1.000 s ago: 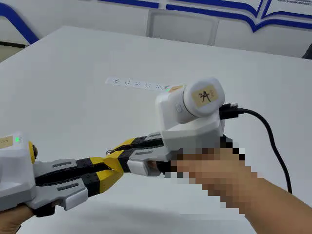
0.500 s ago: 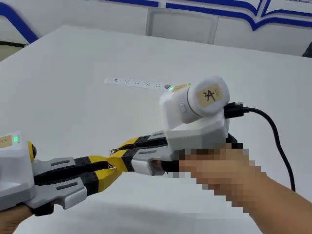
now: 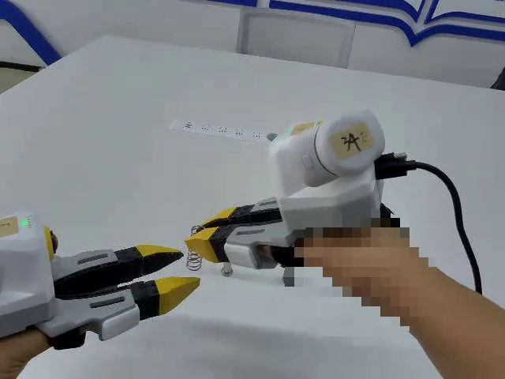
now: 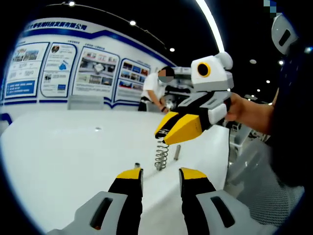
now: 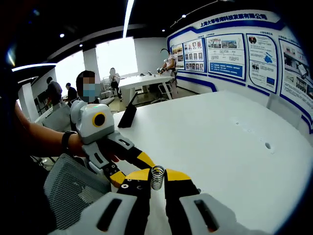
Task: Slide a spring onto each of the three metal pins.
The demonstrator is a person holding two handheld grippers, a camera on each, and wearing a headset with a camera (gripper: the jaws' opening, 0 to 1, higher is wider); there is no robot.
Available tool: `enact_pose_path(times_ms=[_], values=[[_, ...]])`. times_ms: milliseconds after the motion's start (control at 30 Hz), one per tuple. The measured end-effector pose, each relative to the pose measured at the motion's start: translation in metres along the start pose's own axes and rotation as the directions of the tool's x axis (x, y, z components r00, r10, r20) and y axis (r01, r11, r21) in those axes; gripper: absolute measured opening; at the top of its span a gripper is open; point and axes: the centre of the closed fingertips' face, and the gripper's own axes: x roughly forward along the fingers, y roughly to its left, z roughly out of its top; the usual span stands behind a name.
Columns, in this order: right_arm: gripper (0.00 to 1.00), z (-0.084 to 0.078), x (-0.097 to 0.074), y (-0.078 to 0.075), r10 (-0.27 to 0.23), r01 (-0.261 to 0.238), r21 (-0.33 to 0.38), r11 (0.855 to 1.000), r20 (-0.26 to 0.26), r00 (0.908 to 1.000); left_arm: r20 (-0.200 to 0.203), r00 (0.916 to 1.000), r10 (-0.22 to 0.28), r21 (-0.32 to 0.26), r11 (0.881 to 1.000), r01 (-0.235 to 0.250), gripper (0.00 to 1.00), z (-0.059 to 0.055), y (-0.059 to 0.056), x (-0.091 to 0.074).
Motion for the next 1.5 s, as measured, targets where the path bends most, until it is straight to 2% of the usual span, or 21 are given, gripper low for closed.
enact_pose_path(times_ms=[467,567,733,1033,1500], values=[[0.11,0.001,-0.010,-0.033,-0.104,0.104,-0.023,0.994,0.005,0.9946,-0.019,0.9995,0.027,0.014,1.000,-0.027,0.43,-0.005,0.005,-0.003],[0.11,-0.005,-0.008,-0.043,-0.135,0.135,-0.047,0.990,-0.013,0.9907,-0.022,0.9993,0.031,0.012,0.999,-0.031,0.46,-0.006,0.007,-0.004],[0.11,-0.012,-0.004,-0.055,-0.162,0.161,-0.040,0.986,-0.028,0.9864,-0.030,0.9988,0.038,0.014,0.999,-0.037,0.50,-0.009,0.008,-0.004],[0.11,-0.019,0.005,-0.069,-0.181,0.180,-0.030,0.983,-0.034,0.9828,-0.048,0.9978,0.046,0.012,0.999,-0.046,0.55,-0.014,0.009,-0.005],[0.11,-0.038,0.020,-0.078,-0.180,0.179,-0.017,0.984,-0.062,0.9818,-0.059,0.9975,0.041,0.004,0.999,-0.040,0.55,-0.019,0.009,-0.004]])
